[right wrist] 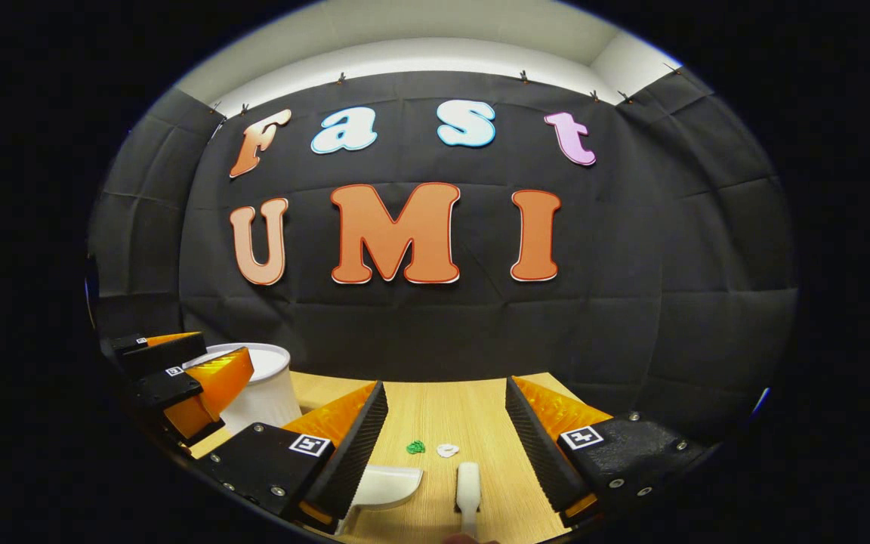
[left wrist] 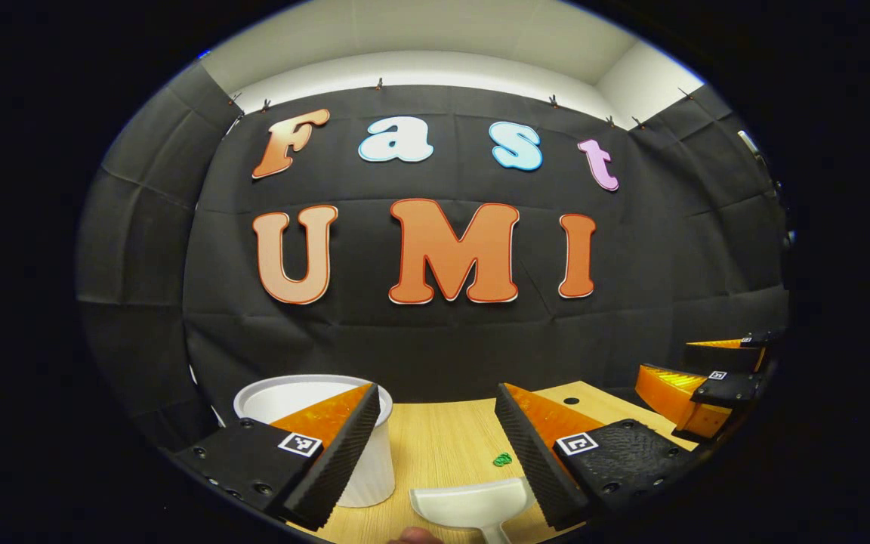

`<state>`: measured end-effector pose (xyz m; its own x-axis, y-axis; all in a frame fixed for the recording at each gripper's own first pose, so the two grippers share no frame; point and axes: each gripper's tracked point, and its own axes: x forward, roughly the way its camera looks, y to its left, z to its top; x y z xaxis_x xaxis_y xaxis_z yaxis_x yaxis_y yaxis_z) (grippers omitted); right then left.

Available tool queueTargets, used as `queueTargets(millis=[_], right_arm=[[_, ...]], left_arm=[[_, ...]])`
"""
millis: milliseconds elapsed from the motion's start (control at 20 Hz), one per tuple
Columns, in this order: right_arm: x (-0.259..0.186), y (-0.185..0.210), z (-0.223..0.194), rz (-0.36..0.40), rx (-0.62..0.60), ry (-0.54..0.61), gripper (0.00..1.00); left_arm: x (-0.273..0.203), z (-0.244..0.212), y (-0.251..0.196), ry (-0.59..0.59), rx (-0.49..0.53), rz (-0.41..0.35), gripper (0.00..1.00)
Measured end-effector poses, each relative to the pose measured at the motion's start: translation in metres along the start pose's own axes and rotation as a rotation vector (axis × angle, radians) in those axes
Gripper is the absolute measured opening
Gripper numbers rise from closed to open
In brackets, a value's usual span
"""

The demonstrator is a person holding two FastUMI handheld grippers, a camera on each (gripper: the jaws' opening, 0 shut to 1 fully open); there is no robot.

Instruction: Pick up the small broom and dustpan from the desktop, sweep the trash into the dustpan with the broom, and then empty the trash into the garbage bin.

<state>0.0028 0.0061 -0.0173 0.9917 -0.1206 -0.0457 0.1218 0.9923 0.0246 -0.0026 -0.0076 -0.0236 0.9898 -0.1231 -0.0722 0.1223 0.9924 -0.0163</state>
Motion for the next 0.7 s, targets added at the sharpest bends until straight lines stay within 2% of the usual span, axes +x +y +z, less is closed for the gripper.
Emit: queueTargets(millis=[200, 350, 550, 700], right_arm=[[-0.005, -0.002, -0.012, -0.032, -0.029, 0.034, 0.95], [0.006, -0.01, -0.033, -0.016, -0.025, 0.109, 0.95], [0.03, -0.022, -0.09, 0.022, 0.035, 0.302, 0.95], [0.044, -0.04, -0.139, 0.035, 0.032, 0.475, 0.95]], left_arm=[[0.0, -0.014, -0.009, 0.032, -0.03, -0.045, 0.97], [0.01, -0.043, -0.021, 0.125, -0.049, -0.052, 0.96], [0.016, -0.101, -0.039, 0.334, -0.085, -0.031, 0.97], [0.013, -0.157, -0.053, 0.543, -0.137, 0.004, 0.96]])
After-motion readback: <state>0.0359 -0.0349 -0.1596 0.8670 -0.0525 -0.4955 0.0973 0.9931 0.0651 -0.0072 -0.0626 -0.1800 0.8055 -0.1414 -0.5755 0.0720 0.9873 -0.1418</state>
